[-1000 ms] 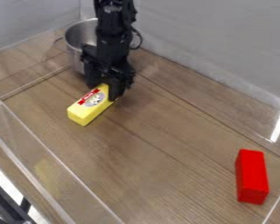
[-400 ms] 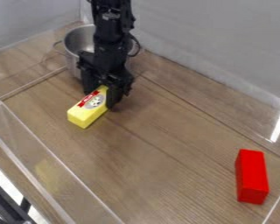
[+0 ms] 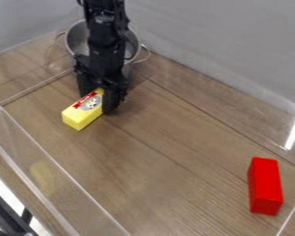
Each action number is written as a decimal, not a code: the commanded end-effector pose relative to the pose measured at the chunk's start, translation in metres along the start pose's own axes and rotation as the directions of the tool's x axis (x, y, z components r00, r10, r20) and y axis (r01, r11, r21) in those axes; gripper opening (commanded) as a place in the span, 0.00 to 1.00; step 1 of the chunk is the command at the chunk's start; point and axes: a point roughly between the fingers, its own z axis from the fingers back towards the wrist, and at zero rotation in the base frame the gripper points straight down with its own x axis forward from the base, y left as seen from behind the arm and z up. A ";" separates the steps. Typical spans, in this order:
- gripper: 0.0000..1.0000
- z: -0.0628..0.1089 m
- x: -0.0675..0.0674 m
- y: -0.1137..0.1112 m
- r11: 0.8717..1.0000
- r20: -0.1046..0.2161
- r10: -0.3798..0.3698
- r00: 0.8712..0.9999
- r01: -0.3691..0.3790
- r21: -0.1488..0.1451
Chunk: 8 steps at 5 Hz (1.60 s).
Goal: Put butter into the silver pot
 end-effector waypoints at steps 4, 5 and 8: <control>0.00 0.030 0.003 0.019 1.000 0.048 -0.001 0.999 0.001 0.007; 0.00 0.029 0.003 0.015 1.000 0.047 0.020 0.999 -0.020 0.004; 0.00 0.035 -0.010 0.028 1.000 0.053 -0.007 0.999 0.007 -0.003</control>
